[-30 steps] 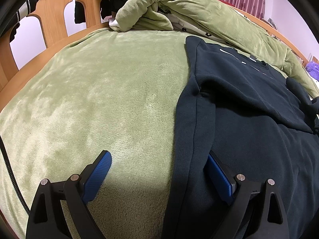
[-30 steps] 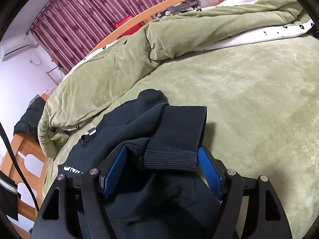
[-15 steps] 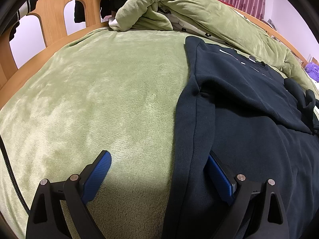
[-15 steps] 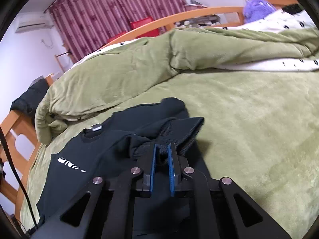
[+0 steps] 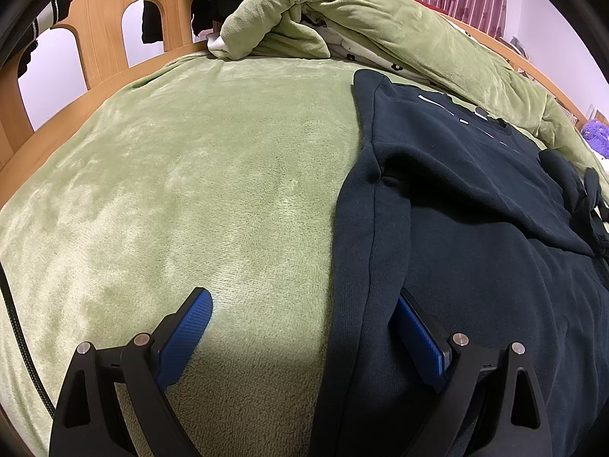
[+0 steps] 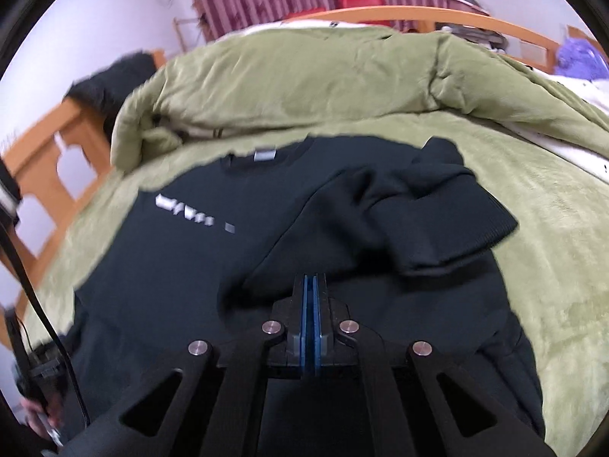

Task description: Fold small clothes

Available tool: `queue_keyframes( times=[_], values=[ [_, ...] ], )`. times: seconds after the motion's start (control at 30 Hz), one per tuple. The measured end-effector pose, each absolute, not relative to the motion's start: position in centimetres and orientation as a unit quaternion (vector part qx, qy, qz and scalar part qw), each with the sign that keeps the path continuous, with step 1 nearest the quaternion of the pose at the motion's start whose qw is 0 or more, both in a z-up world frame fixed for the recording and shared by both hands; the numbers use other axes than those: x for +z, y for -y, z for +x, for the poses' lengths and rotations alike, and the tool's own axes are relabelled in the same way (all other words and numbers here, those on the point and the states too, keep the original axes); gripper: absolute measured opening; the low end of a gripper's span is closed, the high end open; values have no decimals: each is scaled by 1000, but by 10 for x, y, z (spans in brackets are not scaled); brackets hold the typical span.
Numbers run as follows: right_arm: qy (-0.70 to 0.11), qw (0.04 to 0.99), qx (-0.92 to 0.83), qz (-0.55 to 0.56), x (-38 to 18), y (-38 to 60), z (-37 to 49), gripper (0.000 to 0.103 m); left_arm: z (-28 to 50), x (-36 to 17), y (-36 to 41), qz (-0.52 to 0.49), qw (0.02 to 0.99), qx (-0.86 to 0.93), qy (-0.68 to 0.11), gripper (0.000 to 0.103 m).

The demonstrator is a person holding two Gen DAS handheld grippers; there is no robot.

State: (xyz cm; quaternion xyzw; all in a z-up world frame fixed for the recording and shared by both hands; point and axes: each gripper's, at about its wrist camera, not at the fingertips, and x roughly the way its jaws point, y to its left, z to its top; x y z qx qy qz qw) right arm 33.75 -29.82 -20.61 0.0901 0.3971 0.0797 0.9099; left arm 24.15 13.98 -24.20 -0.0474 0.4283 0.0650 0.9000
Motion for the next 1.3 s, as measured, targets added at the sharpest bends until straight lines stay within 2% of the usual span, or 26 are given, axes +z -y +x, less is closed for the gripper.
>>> queue_keyframes(
  times=[0.03, 0.1, 0.17, 0.2, 0.37, 0.53, 0.63, 0.93, 1.0, 1.1, 1.13, 1.3],
  values=[
    [-399, 909, 80, 92, -208, 297, 335, 6, 241, -242, -140, -47, 900, 65, -428, 94],
    [-398, 908, 80, 102, -208, 299, 331, 23, 241, -242, -140, -47, 900, 65, -428, 94],
    [-388, 912, 70, 117, -204, 305, 328, 64, 241, -242, -140, -48, 900, 65, -428, 94],
    [-377, 915, 60, 130, -201, 310, 326, 69, 241, -242, -140, -48, 900, 65, -428, 94],
    [-363, 908, 41, 205, -199, 334, 336, 83, 241, -242, -140, -48, 900, 65, -428, 94],
    [-379, 893, 0, 242, -215, 356, 342, 83, 241, -242, -140, -48, 900, 65, -428, 95],
    [-374, 900, -27, 222, -221, 363, 337, 82, 241, -242, -139, -49, 900, 65, -428, 95],
    [-384, 904, -51, 182, -234, 368, 353, 62, 242, -242, -140, -48, 900, 65, -428, 95],
    [-385, 905, -58, 173, -238, 367, 358, 56, 242, -242, -140, -48, 900, 65, -428, 95],
    [-380, 910, -46, 160, -239, 366, 360, 32, 241, -242, -140, -49, 900, 65, -428, 95],
    [-381, 911, -35, 152, -238, 364, 361, 17, 241, -242, -140, -49, 900, 65, -428, 95],
    [-360, 924, -35, 125, -226, 363, 353, 13, 242, -243, -140, -49, 900, 65, -428, 95]
  ],
)
